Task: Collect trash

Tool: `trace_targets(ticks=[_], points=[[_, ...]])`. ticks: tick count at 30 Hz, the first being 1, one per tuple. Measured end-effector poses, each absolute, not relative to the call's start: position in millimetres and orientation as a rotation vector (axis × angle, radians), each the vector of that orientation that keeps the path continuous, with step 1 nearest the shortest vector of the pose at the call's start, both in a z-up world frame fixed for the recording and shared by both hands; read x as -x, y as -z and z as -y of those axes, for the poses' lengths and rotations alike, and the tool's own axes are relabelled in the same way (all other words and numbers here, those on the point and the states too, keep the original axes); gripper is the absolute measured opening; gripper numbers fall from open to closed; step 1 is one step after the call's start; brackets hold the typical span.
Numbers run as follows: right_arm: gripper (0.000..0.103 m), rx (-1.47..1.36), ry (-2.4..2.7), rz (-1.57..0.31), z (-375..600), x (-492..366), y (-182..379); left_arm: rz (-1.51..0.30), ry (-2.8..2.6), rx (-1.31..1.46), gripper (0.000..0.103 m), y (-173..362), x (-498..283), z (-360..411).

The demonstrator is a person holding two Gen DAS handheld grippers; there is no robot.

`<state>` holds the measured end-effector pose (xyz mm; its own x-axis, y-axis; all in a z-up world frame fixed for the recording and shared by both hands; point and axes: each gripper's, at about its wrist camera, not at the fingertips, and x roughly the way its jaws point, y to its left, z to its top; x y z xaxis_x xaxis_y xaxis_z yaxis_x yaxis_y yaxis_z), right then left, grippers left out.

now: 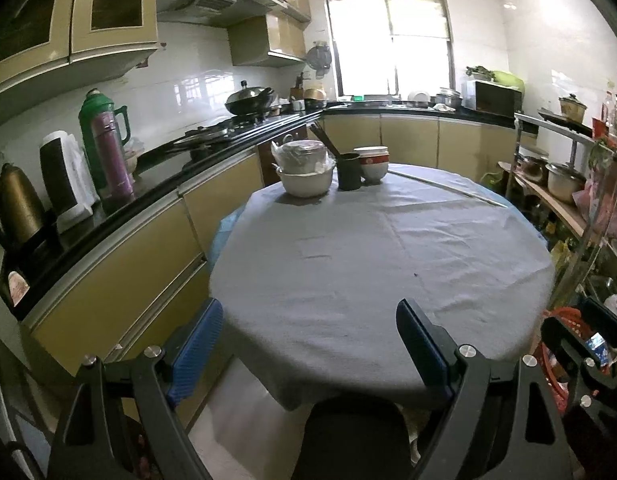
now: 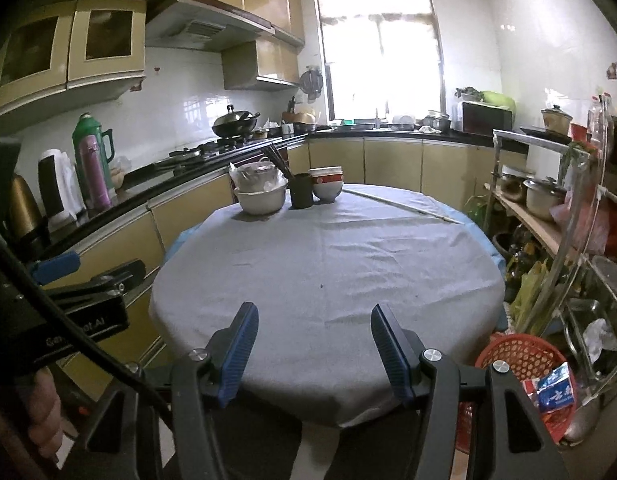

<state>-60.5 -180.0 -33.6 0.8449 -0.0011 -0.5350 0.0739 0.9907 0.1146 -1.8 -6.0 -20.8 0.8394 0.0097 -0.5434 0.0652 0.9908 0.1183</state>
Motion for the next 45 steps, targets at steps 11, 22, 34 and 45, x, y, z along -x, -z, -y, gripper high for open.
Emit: trace_targets(ticks=[11, 22, 34, 45], points=[[0.063, -0.178, 0.062, -0.579, 192, 56, 35, -0.566, 0.016, -0.122, 0.089, 17, 2, 0], [0.063, -0.183, 0.066, -0.58, 193, 55, 36, -0.566, 0.014, -0.12, 0.089, 17, 2, -1], [0.063, -0.197, 0.071, -0.581, 194, 55, 36, -0.569, 0.018, -0.115, 0.089, 17, 2, -3], [0.063, -0.198, 0.076, -0.578, 195, 57, 37, -0.569, 0.02, -0.115, 0.089, 18, 1, -3]])
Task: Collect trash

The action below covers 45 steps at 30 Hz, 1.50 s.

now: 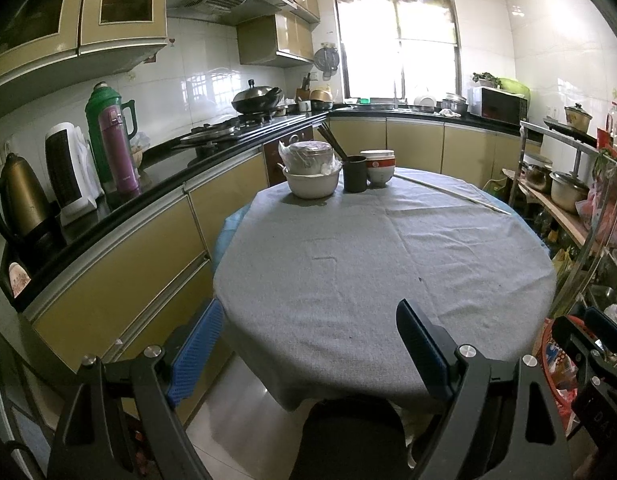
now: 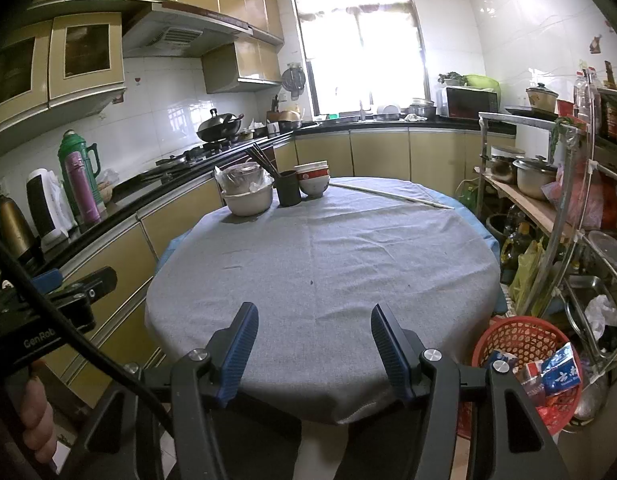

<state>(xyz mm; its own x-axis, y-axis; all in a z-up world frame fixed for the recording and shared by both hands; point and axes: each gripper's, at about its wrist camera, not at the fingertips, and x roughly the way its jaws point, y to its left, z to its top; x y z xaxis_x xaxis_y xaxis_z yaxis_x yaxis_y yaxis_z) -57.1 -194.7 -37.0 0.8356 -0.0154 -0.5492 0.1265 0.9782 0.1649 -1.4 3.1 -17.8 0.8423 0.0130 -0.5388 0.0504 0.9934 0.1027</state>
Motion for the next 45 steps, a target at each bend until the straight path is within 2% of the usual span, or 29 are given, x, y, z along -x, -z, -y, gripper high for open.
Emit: trace_targets(ticks=[28, 45], points=[[0.063, -0.185, 0.082, -0.566, 196, 58, 40, -0.583, 0.016, -0.092, 0.089, 21, -1, -3], [0.063, -0.145, 0.08, -0.567, 209, 18, 37, -0.616, -0.008, -0.092, 0.089, 31, -35, 9]])
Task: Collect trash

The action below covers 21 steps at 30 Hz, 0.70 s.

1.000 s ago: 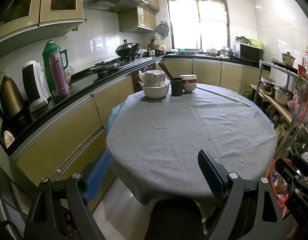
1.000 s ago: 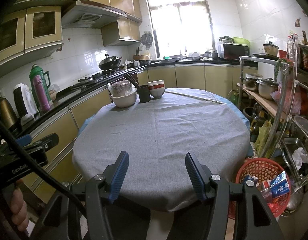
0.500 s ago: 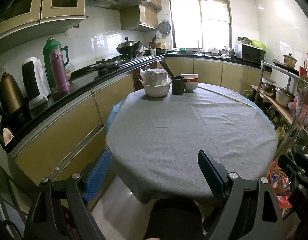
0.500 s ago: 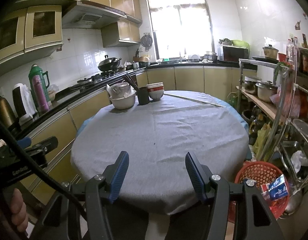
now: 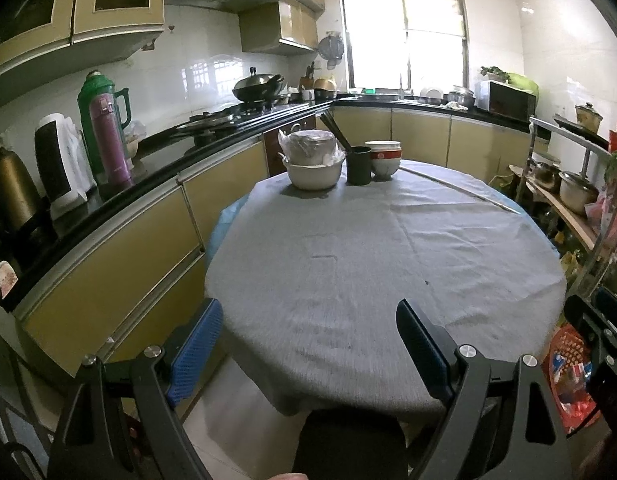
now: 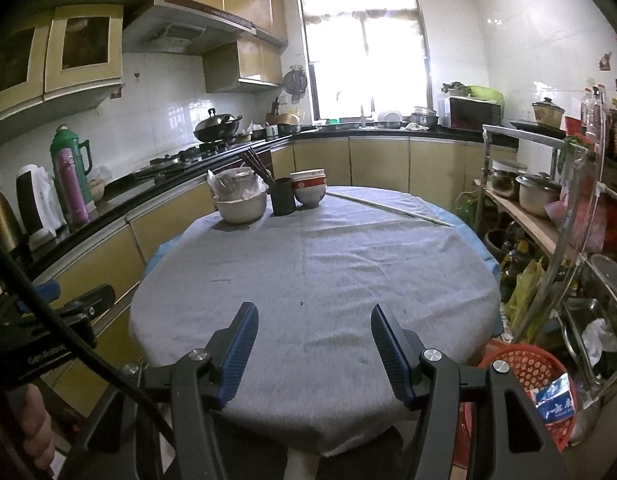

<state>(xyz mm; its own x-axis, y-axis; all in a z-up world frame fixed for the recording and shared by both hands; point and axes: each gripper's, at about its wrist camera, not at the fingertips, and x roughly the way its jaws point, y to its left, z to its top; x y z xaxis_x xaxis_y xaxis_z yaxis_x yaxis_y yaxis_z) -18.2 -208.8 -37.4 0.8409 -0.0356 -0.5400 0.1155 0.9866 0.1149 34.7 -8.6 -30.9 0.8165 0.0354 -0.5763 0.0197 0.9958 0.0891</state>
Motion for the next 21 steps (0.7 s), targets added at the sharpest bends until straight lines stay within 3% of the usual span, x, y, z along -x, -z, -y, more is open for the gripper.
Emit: trace_targets(ticks=[21], points=[[0.063, -0.182, 0.078, -0.645, 233, -43, 66, -0.656, 0.014, -0.099, 0.089, 46, -87, 12]])
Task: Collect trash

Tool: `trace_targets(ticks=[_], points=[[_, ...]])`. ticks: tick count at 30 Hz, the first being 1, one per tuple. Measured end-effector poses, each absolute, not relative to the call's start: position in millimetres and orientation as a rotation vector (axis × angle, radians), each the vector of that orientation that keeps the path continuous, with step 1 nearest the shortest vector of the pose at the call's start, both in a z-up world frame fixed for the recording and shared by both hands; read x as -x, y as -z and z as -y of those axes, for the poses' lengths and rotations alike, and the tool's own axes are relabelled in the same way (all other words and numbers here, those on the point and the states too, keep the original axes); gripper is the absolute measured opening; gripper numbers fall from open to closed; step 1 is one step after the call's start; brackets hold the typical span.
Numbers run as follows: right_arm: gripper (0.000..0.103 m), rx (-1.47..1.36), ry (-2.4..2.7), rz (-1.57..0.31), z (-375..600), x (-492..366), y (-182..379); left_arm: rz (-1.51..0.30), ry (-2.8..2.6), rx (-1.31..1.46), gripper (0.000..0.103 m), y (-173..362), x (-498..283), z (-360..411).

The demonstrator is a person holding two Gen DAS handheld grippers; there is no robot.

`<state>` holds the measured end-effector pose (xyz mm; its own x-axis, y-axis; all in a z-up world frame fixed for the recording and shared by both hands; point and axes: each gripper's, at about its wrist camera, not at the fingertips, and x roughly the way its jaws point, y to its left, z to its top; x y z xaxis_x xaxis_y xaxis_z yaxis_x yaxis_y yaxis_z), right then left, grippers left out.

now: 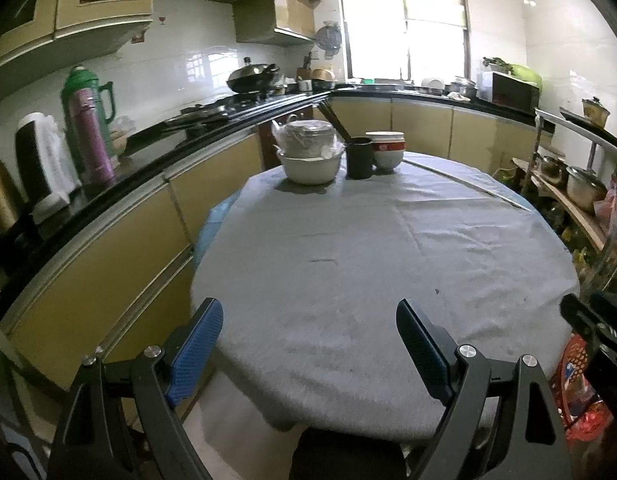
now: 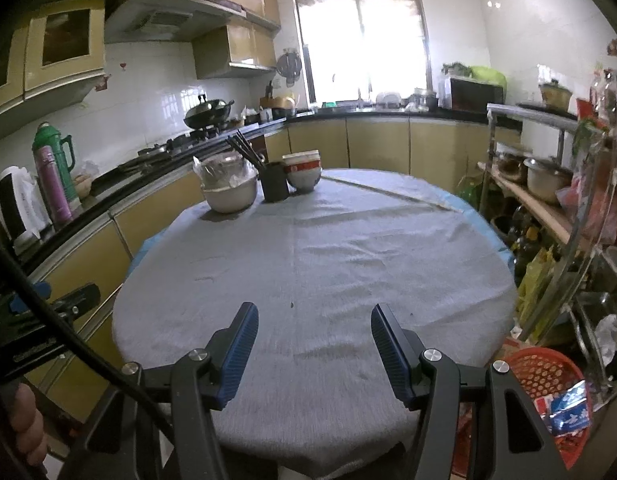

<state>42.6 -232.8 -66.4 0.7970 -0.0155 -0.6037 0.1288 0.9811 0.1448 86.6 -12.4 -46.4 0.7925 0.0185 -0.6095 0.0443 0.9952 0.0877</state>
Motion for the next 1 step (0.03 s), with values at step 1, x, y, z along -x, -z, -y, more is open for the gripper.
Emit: trace_targets(ticks=[1], points=[[0.063, -0.188, 0.081, -0.662, 236.5, -51.1, 71.9, -0.68, 0.029, -0.096, 0.089, 50.5, -96.0, 13.5]])
